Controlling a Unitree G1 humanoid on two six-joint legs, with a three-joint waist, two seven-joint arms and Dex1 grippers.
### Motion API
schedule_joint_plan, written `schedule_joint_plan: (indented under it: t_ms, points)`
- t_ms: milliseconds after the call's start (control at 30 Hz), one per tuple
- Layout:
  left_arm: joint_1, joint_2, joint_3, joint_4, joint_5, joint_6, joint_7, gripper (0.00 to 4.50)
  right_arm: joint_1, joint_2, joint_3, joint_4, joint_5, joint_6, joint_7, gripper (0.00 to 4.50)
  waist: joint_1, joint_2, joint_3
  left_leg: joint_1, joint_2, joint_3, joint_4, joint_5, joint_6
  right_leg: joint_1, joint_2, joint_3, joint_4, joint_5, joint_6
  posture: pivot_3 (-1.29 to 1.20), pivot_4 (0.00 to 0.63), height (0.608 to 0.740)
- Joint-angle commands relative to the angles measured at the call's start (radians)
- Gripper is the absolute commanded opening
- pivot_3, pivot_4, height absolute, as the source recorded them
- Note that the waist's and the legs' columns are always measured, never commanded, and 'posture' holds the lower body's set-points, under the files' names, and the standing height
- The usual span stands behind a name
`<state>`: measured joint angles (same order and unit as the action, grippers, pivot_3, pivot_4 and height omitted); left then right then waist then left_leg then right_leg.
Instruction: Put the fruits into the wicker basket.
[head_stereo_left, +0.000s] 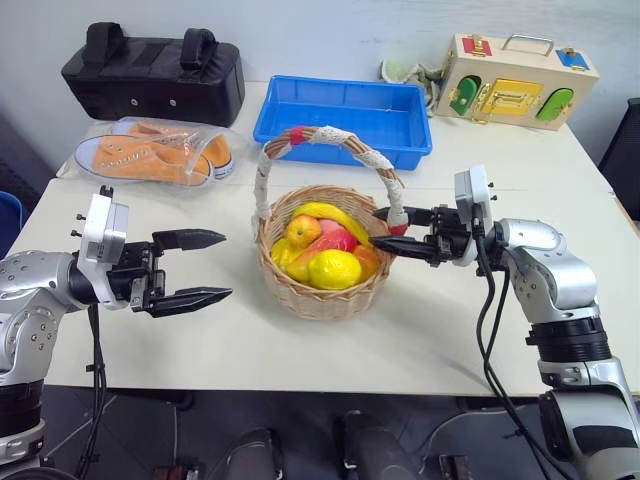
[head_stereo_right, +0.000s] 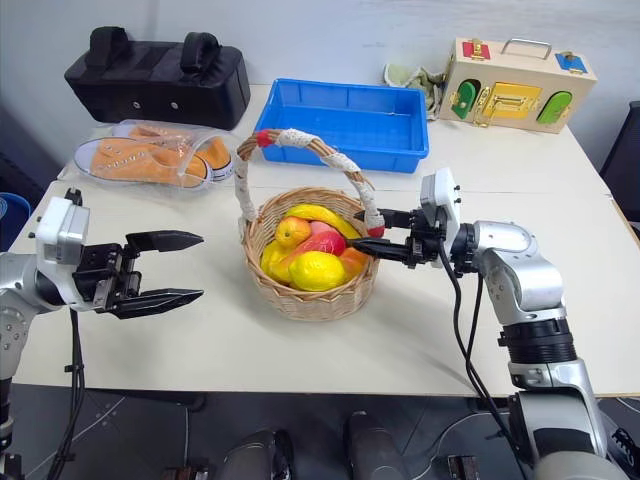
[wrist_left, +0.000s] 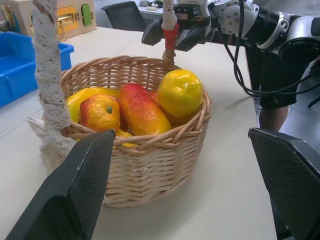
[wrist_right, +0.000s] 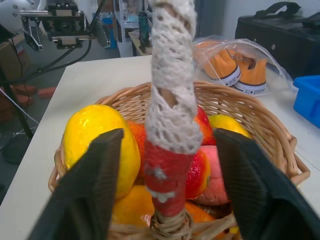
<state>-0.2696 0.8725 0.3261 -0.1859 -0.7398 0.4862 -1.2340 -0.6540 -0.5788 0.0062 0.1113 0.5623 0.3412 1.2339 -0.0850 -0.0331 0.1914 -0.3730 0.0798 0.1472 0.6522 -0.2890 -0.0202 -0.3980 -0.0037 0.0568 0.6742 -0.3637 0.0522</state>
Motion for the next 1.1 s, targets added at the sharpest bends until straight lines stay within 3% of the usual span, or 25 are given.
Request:
schedule_joint_plan:
  t_ms: [33, 133, 167, 300, 433, 600, 733, 967, 1100]
  points:
    - [0.006, -0.002, 0.016, -0.036, -0.02, 0.003, 0.014, 4.5, -0.012, -0.01, -0.015, -0.002, -0.001, -0.015, 0.031, 1.35, -0.001, 0.0, 0.0, 0.0, 0.0, 0.0, 0.0, 0.0, 0.0, 0.0, 0.0, 0.0, 0.0, 0.0, 0.0, 0.0, 0.15, 0.74]
    - [0.006, -0.007, 0.01, -0.047, -0.024, 0.009, 0.024, 4.5, -0.001, -0.019, -0.038, -0.009, 0.018, -0.006, 0.05, 0.28, 0.0, 0.0, 0.0, 0.0, 0.0, 0.001, 0.001, 0.0, 0.0, 0.0, 0.0, 0.0, 0.001, 0.0, 0.0, 0.0, 0.15, 0.74]
    - [0.004, -0.01, 0.006, -0.048, -0.024, 0.009, 0.026, 4.5, 0.006, -0.022, -0.053, -0.012, 0.022, -0.015, 0.051, 0.18, 0.0, 0.0, 0.0, 0.0, 0.0, 0.001, 0.001, 0.0, 0.0, 0.0, 0.0, 0.0, 0.001, 0.0, 0.0, 0.0, 0.15, 0.74]
    - [-0.013, -0.026, -0.006, -0.05, -0.026, 0.012, 0.039, 4.5, 0.103, -0.076, -0.159, -0.091, 0.078, 0.027, 0.019, 0.18, 0.011, 0.0, 0.0, 0.0, 0.0, 0.0, 0.0, 0.0, 0.001, 0.0, 0.0, 0.0, 0.0, 0.0, 0.0, 0.0, 0.15, 0.74]
    - [-0.035, -0.042, -0.024, -0.034, -0.018, 0.01, 0.044, 4.5, 0.28, -0.103, -0.363, -0.219, 0.141, 0.051, -0.119, 0.18, 0.018, 0.0, 0.0, -0.001, 0.0, -0.001, -0.001, -0.001, 0.0, 0.001, -0.001, 0.0, -0.002, 0.0, 0.0, 0.0, 0.15, 0.74]
    - [-0.122, -0.098, -0.071, 0.049, 0.021, -0.031, 0.064, 4.5, 0.514, -0.068, -0.632, -0.23, 0.07, -0.111, -0.27, 0.18, 0.033, 0.0, 0.0, -0.001, -0.001, 0.0, -0.001, -0.001, 0.0, 0.001, 0.0, 0.0, -0.004, 0.0, 0.0, 0.0, 0.15, 0.74]
    - [-0.153, -0.117, -0.106, 0.078, 0.045, -0.048, 0.051, 4.5, 0.56, -0.06, -0.66, -0.176, 0.04, -0.197, -0.297, 0.18, 0.015, 0.0, 0.0, 0.002, -0.002, 0.002, 0.0, 0.0, 0.002, 0.004, 0.0, 0.003, -0.004, 0.001, 0.002, 0.0, 0.15, 0.74]
    - [-0.196, -0.138, -0.145, 0.111, 0.085, -0.085, 0.043, 4.5, 0.487, -0.044, -0.626, -0.003, -0.069, -0.335, -0.431, 0.18, -0.011, 0.001, 0.0, 0.005, -0.002, 0.003, -0.001, 0.003, 0.0, 0.004, 0.001, 0.004, 0.0, 0.002, 0.002, 0.0, 0.15, 0.74]
    - [-0.183, -0.13, -0.137, 0.108, 0.091, -0.088, 0.038, 4.5, 0.504, -0.054, -0.614, -0.039, 0.003, -0.251, -0.407, 1.54, -0.004, 0.001, 0.0, 0.005, -0.001, 0.001, -0.002, 0.003, 0.0, 0.005, 0.001, 0.003, -0.001, 0.002, 0.002, 0.0, 0.15, 0.74]
